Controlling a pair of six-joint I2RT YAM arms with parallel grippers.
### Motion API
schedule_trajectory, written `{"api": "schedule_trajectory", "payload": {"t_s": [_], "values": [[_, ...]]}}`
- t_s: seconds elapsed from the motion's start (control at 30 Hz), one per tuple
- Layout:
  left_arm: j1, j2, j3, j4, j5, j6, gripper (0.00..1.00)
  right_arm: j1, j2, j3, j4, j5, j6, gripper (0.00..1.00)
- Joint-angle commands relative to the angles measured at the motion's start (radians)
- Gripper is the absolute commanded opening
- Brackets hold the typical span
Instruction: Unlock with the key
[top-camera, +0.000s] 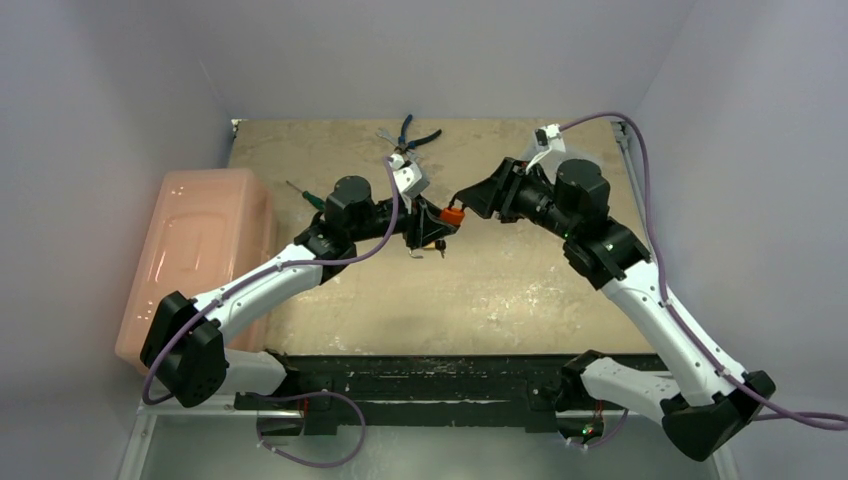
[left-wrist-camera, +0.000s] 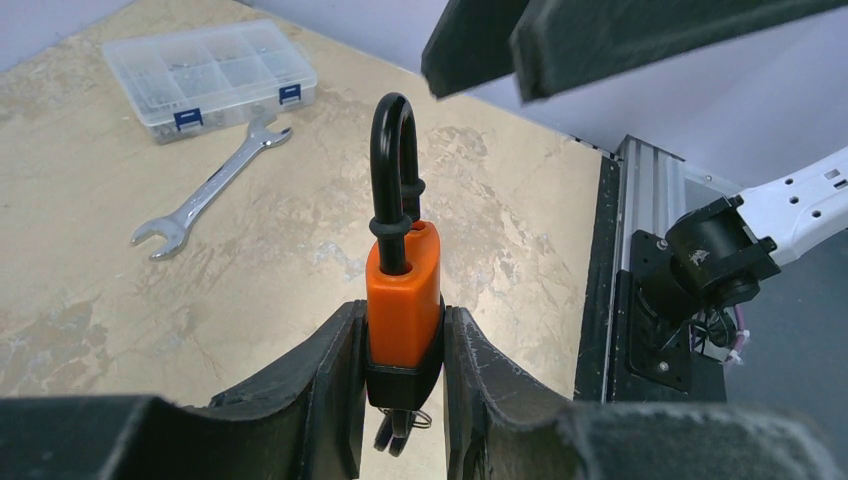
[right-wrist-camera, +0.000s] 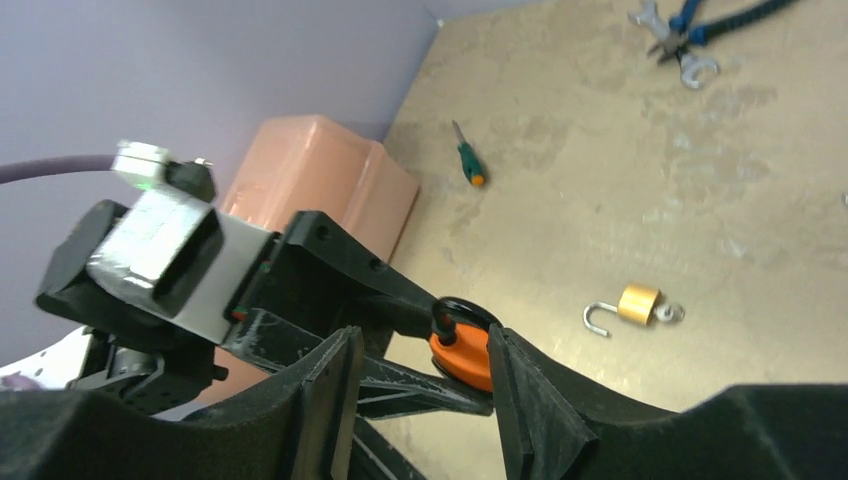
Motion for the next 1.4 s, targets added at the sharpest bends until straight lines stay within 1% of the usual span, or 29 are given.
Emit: {"api": "schedule_trajectory", "payload": {"t_s": [0.0,0.27,0.37,0.7,0.87,1.0,1.2,1.37], "values": [[0.002,-0.010,0.054,0.054,-0.021,0.020,0.00,0.009,0.028,0.068,-0.061,-0.004,0.066,0.57],[0.001,-0.007,0.056,0.055,-0.015,0.016,0.00,0.030,0.072,0.057,-0.028,0.009,0.078,0.57],[0.001,-0.007,0.055,0.057,-0.008,0.013,0.00,0.031,0.091,0.056,-0.018,0.013,0.068,0.55],[0.001,-0.006,0.053,0.071,0.026,0.001,0.00,0.031,0.153,0.069,0.011,0.011,0.042,0.54],[0.001,-0.006,0.052,0.074,0.030,0.000,0.00,0.032,0.169,0.077,0.032,-0.009,0.037,0.52],[0.001,-0.004,0.053,0.074,0.032,-0.001,0.00,0.033,0.168,0.067,0.077,-0.054,0.036,0.51],[0.002,-0.002,0.053,0.073,0.031,-0.003,0.00,0.069,0.170,0.073,0.141,-0.113,0.032,0.51],[0.001,-0.004,0.054,0.074,0.032,-0.009,0.00,0.106,0.182,0.089,0.149,-0.141,0.008,0.52]]}}
